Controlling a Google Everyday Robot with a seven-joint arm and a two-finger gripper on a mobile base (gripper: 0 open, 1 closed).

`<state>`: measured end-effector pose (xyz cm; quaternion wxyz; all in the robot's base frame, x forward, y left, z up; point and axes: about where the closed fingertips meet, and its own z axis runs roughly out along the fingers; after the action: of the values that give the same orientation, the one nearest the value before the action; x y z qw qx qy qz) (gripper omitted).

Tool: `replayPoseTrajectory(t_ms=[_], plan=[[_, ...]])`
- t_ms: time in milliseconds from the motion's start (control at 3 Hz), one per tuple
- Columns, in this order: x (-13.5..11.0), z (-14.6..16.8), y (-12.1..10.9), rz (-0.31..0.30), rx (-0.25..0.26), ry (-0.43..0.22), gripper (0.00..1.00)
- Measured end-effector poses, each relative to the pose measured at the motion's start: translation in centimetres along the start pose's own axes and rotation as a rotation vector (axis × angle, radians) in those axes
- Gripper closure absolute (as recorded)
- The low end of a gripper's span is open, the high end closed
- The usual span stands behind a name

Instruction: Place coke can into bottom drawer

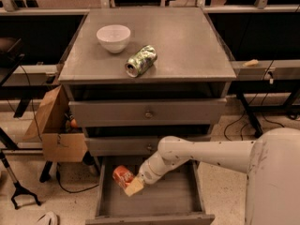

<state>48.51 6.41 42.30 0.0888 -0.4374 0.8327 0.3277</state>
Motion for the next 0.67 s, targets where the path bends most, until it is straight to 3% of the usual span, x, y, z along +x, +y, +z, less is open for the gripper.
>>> replayPoseTrajectory(t_ms=[333, 667], plan=[[6.9, 3.5, -2.7, 0.149, -0.007, -0.016, 1.0], [9.3, 6.8, -6.2, 0.299, 0.012, -0.075, 1.0]])
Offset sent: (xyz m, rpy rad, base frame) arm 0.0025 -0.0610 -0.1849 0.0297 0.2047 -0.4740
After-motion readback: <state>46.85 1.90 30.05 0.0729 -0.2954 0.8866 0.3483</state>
